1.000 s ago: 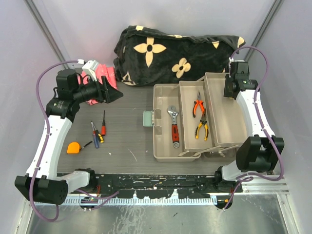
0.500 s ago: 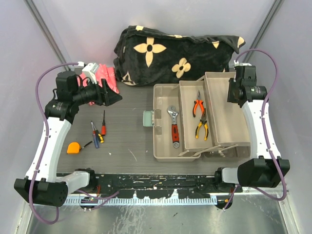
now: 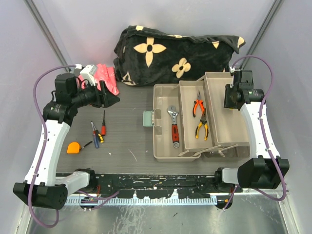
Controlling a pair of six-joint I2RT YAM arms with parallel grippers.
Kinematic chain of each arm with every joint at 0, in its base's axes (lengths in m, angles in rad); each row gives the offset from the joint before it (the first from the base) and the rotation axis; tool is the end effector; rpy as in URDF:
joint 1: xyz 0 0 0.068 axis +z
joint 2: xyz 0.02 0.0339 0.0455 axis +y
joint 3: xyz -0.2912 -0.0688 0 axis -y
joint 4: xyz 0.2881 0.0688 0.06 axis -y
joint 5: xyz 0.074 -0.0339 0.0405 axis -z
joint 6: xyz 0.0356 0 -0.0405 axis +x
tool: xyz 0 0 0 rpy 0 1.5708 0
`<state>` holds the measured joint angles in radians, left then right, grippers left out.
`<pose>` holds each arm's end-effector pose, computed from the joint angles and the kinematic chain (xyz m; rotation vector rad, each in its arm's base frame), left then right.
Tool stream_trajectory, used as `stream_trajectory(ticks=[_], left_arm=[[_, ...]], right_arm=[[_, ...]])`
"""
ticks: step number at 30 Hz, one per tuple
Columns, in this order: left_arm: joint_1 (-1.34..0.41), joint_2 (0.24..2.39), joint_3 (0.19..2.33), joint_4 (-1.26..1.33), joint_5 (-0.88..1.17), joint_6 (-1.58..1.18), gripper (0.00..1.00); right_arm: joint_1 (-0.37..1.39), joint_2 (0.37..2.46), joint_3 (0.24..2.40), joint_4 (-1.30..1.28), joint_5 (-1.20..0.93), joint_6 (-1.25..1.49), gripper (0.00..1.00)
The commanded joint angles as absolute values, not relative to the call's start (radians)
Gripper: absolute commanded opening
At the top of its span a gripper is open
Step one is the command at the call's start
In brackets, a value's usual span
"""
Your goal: Pack the tool kit
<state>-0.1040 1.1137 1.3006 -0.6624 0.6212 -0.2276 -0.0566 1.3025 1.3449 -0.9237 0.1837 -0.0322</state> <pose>0.2514 -0.0471 0.4402 0.2691 2.0342 -0.8402 0.2966 -0.0233 0.3823 0.1108 2.4472 -0.2643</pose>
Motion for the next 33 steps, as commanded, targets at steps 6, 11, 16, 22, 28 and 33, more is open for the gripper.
stream_trajectory(ticks=[6, 11, 16, 22, 28, 33], left_arm=[[-0.098, 1.113, 1.319, -0.784, 0.451, -0.249, 0.60], [-0.098, 1.154, 1.266, -0.815, 0.311, -0.204, 0.60], [-0.099, 1.315, 1.250, -0.895, 0.172, -0.123, 0.59], [-0.098, 1.535, 1.242, -0.940, 0.145, -0.129, 0.55], [-0.099, 1.659, 1.215, -0.909, 0.022, -0.107, 0.55], [-0.099, 1.697, 1.180, -0.882, -0.034, -0.093, 0.56]], right_arm=[[-0.062, 1.279, 1.378, -0.910, 0.164, -0.037, 0.68], [-0.061, 1.251, 1.390, -0.910, 0.145, -0.037, 0.73], [-0.061, 1.157, 1.405, -0.874, 0.082, -0.026, 0.79], [-0.061, 1.057, 1.458, -0.867, -0.029, -0.019, 0.84], [-0.061, 0.991, 1.455, -0.868, -0.108, -0.021, 0.85], [-0.061, 0.966, 1.426, -0.852, -0.138, -0.018, 0.86]])
